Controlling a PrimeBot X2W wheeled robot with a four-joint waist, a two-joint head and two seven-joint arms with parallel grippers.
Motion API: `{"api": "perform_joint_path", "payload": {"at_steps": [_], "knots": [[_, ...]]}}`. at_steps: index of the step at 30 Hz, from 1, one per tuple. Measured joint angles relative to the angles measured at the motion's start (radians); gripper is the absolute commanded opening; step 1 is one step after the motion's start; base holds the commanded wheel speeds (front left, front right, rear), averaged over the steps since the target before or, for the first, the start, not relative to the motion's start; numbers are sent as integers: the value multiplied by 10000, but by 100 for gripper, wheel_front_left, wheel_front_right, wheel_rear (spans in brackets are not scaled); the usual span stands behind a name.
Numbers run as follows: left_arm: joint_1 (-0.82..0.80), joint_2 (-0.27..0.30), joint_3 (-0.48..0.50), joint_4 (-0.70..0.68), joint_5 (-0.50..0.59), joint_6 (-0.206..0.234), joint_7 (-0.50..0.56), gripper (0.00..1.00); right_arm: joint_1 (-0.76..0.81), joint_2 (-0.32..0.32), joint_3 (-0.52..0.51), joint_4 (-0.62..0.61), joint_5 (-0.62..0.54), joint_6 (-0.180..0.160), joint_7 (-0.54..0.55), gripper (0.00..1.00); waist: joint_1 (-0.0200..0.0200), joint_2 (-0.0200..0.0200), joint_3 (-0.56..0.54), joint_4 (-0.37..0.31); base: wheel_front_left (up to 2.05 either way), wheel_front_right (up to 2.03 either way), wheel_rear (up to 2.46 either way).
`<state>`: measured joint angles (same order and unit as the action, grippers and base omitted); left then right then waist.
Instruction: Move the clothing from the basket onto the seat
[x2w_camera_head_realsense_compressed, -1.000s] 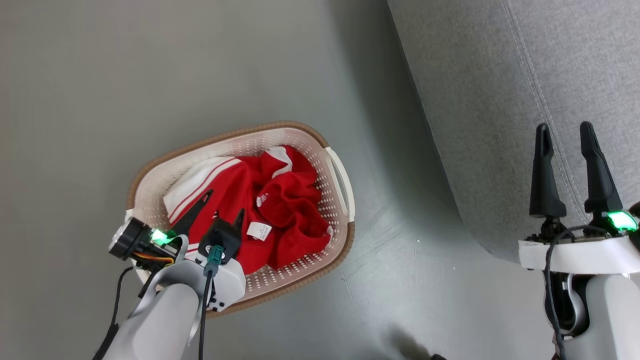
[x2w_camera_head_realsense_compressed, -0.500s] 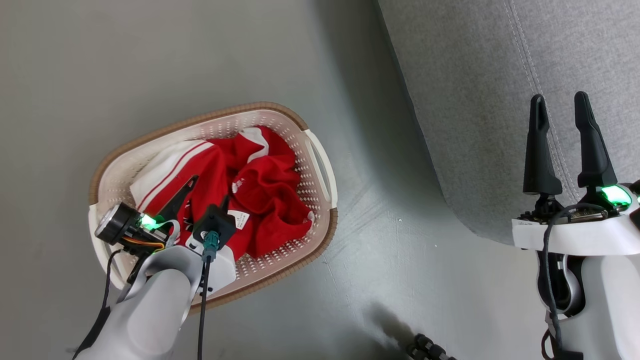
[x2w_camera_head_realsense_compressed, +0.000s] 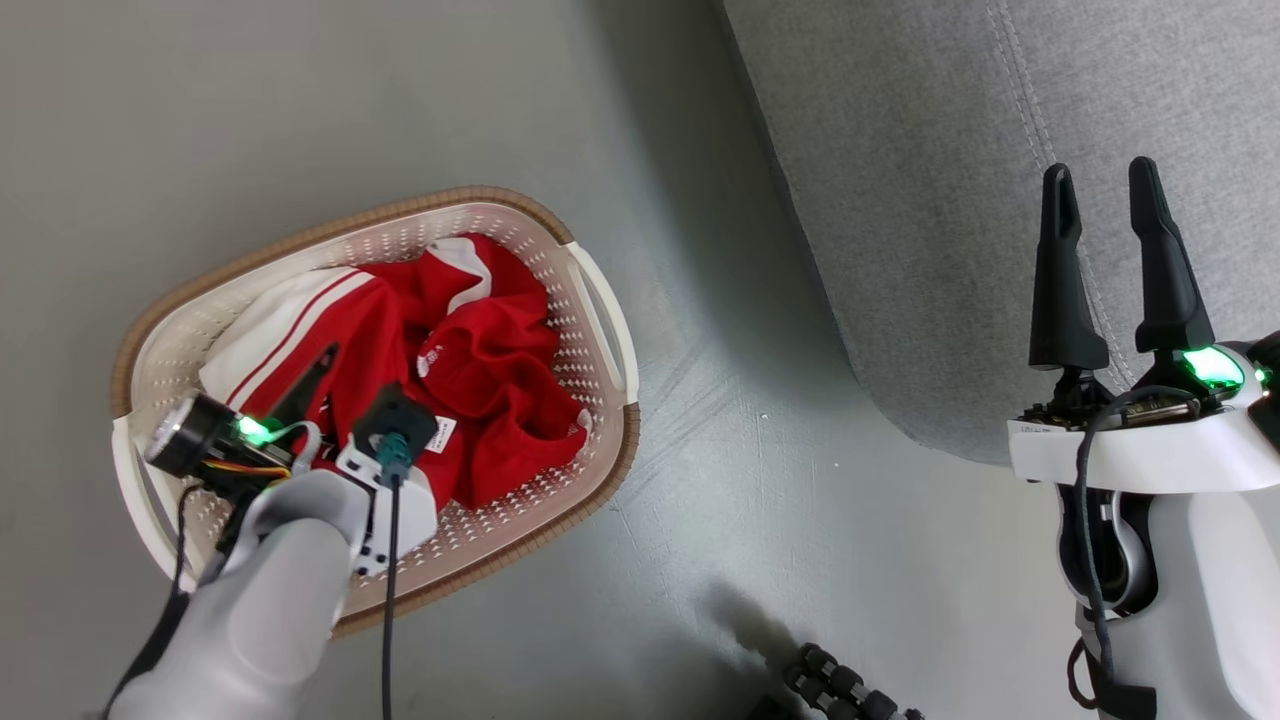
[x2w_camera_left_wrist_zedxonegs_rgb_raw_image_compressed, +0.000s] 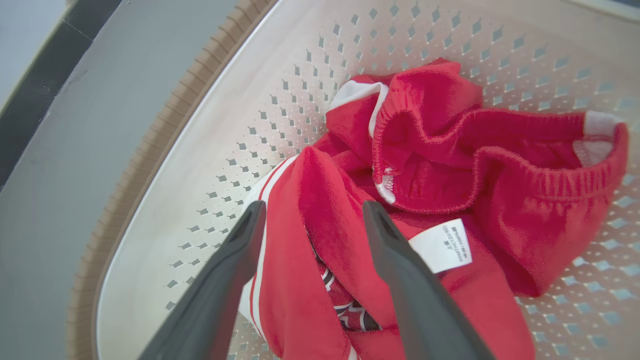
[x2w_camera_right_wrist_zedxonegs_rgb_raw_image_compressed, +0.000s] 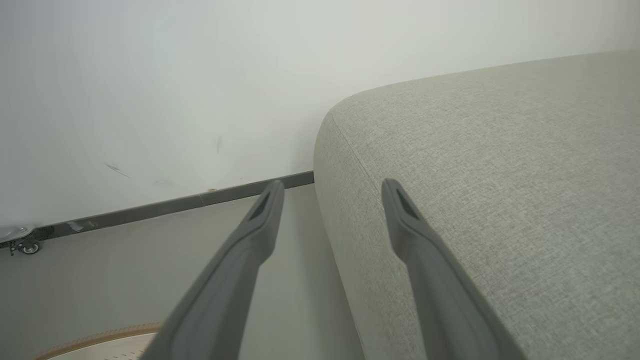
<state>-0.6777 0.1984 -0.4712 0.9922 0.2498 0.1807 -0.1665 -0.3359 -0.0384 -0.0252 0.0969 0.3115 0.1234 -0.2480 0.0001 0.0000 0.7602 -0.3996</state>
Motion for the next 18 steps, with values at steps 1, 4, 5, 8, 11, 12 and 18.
{"api": "perform_joint_path", "payload": {"at_steps": [1,4,5,8,11,12,18], "knots": [[-66,42,13,38,4,10,54,100,-1,0,17,19,6,0,0,100,0,0,22,-36,0,0,0],[-236,155,54,184,35,176,238,100,-9,0,79,59,58,0,0,100,0,0,79,-136,0,0,0],[-265,163,86,245,48,255,374,100,-26,2,102,61,63,0,0,100,0,0,95,-169,0,0,0],[-292,163,98,407,102,311,571,100,-120,2,138,73,144,0,0,100,0,0,145,-262,0,0,0],[-364,102,59,491,105,322,742,100,-150,2,215,92,228,0,0,100,0,0,194,-350,0,0,0],[-419,71,46,502,109,351,792,100,-150,2,247,104,242,0,0,100,0,0,211,-378,0,0,0],[-529,217,56,754,201,491,1045,100,-172,2,360,115,332,0,0,100,0,0,320,-561,0,0,0]]}}
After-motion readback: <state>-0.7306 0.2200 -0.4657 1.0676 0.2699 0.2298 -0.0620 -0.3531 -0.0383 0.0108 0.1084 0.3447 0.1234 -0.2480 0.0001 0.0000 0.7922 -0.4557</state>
